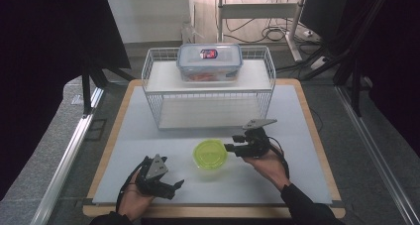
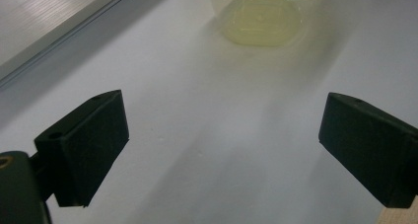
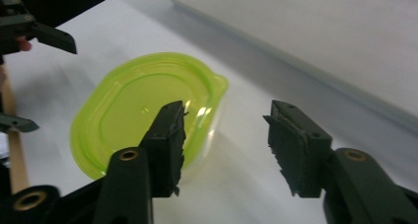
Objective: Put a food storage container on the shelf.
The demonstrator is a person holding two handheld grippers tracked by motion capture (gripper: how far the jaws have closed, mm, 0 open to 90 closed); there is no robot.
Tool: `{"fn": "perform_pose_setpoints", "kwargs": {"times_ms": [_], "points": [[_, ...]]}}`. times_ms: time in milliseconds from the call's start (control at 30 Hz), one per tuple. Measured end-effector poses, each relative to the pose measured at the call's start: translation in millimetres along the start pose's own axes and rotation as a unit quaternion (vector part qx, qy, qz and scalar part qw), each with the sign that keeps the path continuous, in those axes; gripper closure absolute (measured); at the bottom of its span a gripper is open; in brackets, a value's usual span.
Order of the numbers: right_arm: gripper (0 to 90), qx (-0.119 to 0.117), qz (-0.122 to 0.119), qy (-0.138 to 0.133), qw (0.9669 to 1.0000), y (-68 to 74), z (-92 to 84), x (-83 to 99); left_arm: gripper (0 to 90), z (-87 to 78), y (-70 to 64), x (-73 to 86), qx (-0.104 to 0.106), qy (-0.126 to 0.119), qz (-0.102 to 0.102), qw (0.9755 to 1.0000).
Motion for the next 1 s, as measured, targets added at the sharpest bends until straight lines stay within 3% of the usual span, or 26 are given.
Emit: {"fn": "perform_pose_setpoints", "kwargs": {"times_ms": [100, 133, 400, 500, 533, 567, 633, 767, 800, 833, 967, 1000], "points": [[53.7, -0.019, 0.024, 0.010, 0.9995, -1.7, 9.5, -0.8, 4.7, 0.0, -0.1, 0.1, 0.001, 0.000, 0.001, 1.0000], [56.2, -0.035, 0.043, 0.012, 0.9984, -5.1, 15.7, -1.4, 4.8, 0.0, -0.2, 0.0, 0.001, 0.000, 0.001, 1.0000], [64.7, -0.069, 0.081, 0.027, 0.9940, -14.8, 32.9, 0.0, 4.8, 0.7, -0.8, 0.2, 0.002, 0.001, 0.004, 1.0000], [73.4, -0.097, 0.108, 0.025, 0.9891, -18.2, 35.2, 0.2, 4.9, 0.9, -1.2, 0.3, 0.001, 0.002, 0.005, 1.0000], [78.2, -0.110, 0.125, 0.027, 0.9857, -19.1, 36.3, 0.3, 4.9, 0.9, -1.3, 0.2, 0.001, 0.002, 0.005, 1.0000], [78.2, -0.110, 0.125, 0.027, 0.9857, -19.1, 36.3, 0.3, 4.9, 1.0, -1.4, 0.2, 0.001, 0.002, 0.005, 1.0000], [80.1, -0.124, 0.142, 0.024, 0.9818, -19.1, 37.2, 0.0, 4.9, 1.1, -1.4, 0.2, 0.001, 0.002, 0.005, 1.0000], [81.1, -0.138, 0.152, 0.026, 0.9783, -17.2, 36.3, -2.1, 5.0, 1.1, -1.4, 0.3, 0.001, 0.002, 0.005, 1.0000], [81.7, -0.151, 0.162, 0.022, 0.9749, -16.9, 35.2, -2.3, 5.0, 1.1, -1.4, 0.3, 0.001, 0.002, 0.005, 1.0000], [81.7, -0.151, 0.162, 0.022, 0.9749, -16.9, 35.2, -2.3, 5.0, 1.1, -1.4, 0.3, 0.001, 0.002, 0.005, 1.0000], [83.1, -0.184, 0.193, 0.013, 0.9637, -17.7, 32.5, -1.8, 5.1, 1.4, -1.7, 0.3, 0.001, 0.002, 0.005, 1.0000], [83.2, -0.184, 0.192, 0.012, 0.9640, -17.7, 31.8, -2.0, 5.1, 1.5, -1.7, 0.3, 0.001, 0.002, 0.006, 1.0000]]}}
Point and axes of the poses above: each handheld gripper's, and its own axes: z roughly forward along the jaws, x roughly out of its underside, y roughly to its left, the point moved 2 cm from there along z, roughly forward along the jaws, and after that the axes turned 5 degrees about -z, right-handed, at the moved point
